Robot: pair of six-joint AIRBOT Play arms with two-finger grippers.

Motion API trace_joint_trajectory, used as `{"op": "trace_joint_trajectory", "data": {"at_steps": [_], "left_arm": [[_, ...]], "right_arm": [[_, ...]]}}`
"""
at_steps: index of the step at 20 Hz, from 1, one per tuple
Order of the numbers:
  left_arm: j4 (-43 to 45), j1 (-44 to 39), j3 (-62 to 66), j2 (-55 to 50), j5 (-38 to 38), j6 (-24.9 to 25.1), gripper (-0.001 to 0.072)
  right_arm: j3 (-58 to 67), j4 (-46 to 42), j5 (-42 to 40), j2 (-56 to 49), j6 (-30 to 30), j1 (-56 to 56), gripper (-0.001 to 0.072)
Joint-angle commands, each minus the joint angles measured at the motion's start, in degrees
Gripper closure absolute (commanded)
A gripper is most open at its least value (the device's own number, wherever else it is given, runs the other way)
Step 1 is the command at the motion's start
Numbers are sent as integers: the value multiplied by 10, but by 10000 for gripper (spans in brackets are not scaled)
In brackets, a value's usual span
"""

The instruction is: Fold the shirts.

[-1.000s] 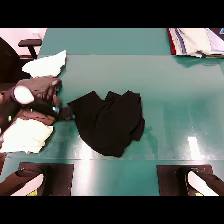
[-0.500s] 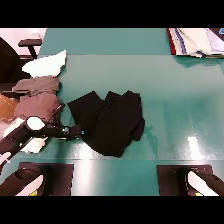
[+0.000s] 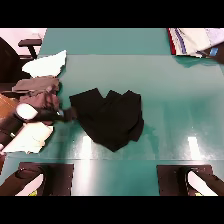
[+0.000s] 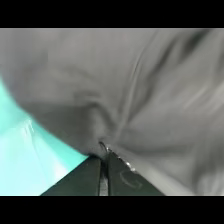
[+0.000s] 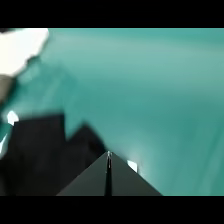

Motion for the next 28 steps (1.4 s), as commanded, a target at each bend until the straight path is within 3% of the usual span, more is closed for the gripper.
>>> {"op": "trace_joint_trajectory", "data": {"at_steps": [1,2,3,4,6,10,17,18,19,20,21,22,24,28], "left_arm": [[79,80,113,0,-21,-2,683],[80,95,129,0,-22,-2,683],[80,102,136,0,-24,0,683],[81,101,136,0,-28,4,683],[83,99,135,0,-45,9,683],[88,99,135,0,-63,9,683],[88,99,135,0,-70,14,683],[88,99,135,0,-71,14,683],[88,99,135,0,-70,14,683],[88,99,135,0,-70,14,683],[88,99,135,0,-70,14,683],[88,99,136,0,-68,16,683],[88,99,160,1,-70,49,684],[89,99,338,20,-94,89,684]], "right_arm": [[-142,-56,30,20,40,1,636],[-206,-50,23,22,46,1,342],[-274,-44,17,19,46,3,149],[-334,-31,6,8,46,10,161],[-437,22,-47,-25,42,51,339],[-500,114,-192,-118,22,180,341],[-365,144,-227,-265,1,266,345],[-350,144,-226,-276,1,266,385],[-338,143,-224,-284,1,266,471],[-327,141,-223,-289,0,266,512],[-317,139,-219,-291,-2,266,656],[-308,138,-219,-290,-6,265,693],[-276,85,-210,-269,-2,246,695],[-149,-81,-133,-150,50,153,694]]}}
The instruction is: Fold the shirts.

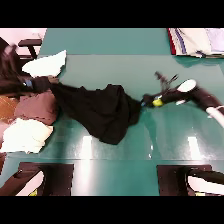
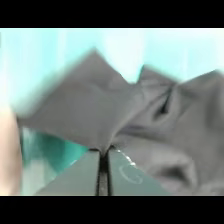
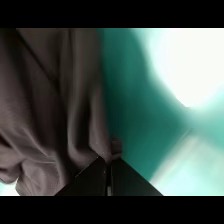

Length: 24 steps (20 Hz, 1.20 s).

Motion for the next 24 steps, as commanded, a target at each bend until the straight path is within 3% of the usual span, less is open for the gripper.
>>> {"op": "trace_joint_trajectory", "data": {"at_steps": [1,8,13,19,21,24], "left_arm": [[0,1,153,23,-16,31,684],[-38,0,504,46,-108,44,684],[-57,1,634,46,-81,38,684],[-58,1,611,45,-49,8,684],[-56,1,546,32,-48,8,685],[-57,0,440,-26,-102,8,685]], "right_arm": [[115,-127,70,100,29,-75,694],[331,-158,157,295,28,-161,694],[455,-158,207,341,28,-231,695],[603,-145,296,282,42,-341,695],[593,-103,297,243,50,-322,695],[513,-118,306,177,80,-249,695]]}}
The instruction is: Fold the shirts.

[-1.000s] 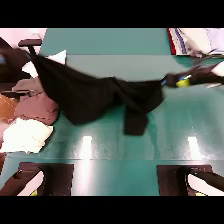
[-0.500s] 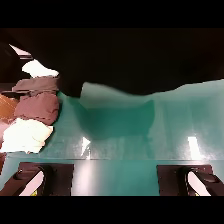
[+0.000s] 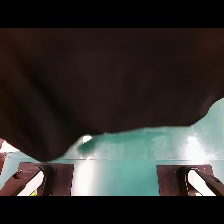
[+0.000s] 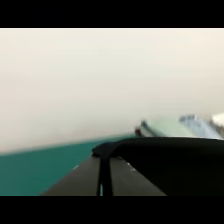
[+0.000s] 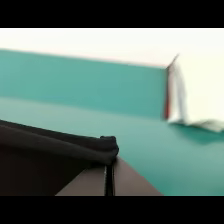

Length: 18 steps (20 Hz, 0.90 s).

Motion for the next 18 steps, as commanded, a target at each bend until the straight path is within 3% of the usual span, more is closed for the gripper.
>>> {"op": "trace_joint_trajectory", "data": {"at_steps": [1,6,11,13,14,15,16,17,18], "left_arm": [[-5,0,-108,-70,-61,-3,685],[-5,-13,-225,-257,-56,24,684],[-1,-24,-222,-407,80,49,683],[9,-22,-222,-426,93,49,682],[9,-22,-222,-429,88,49,572],[10,-22,-222,-428,82,49,252],[11,-15,-217,-427,60,44,121],[11,-6,-206,-427,22,43,182],[12,7,-191,-426,-34,37,177]], "right_arm": [[-66,-14,20,-81,22,68,695],[-178,-94,-24,-252,22,160,695],[-136,-51,-90,-396,22,150,694],[-89,-18,-89,-439,22,147,692],[-70,-4,-83,-455,23,143,581],[-51,17,-75,-469,23,142,271],[-32,34,-60,-481,23,137,194],[-18,51,-40,-487,23,134,199],[-17,60,-21,-484,21,131,207]]}}
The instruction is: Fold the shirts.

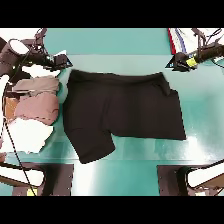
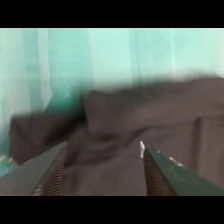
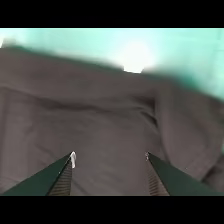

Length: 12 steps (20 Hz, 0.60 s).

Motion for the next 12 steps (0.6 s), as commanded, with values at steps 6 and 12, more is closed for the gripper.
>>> {"op": "trace_joint_trajectory", "data": {"at_steps": [6,12], "left_arm": [[55,60,-193,162,-140,-15,178],[52,60,-557,370,-82,-31,178]], "right_arm": [[-179,44,41,129,-46,-38,270],[-387,45,-29,302,-49,-79,270]]}}
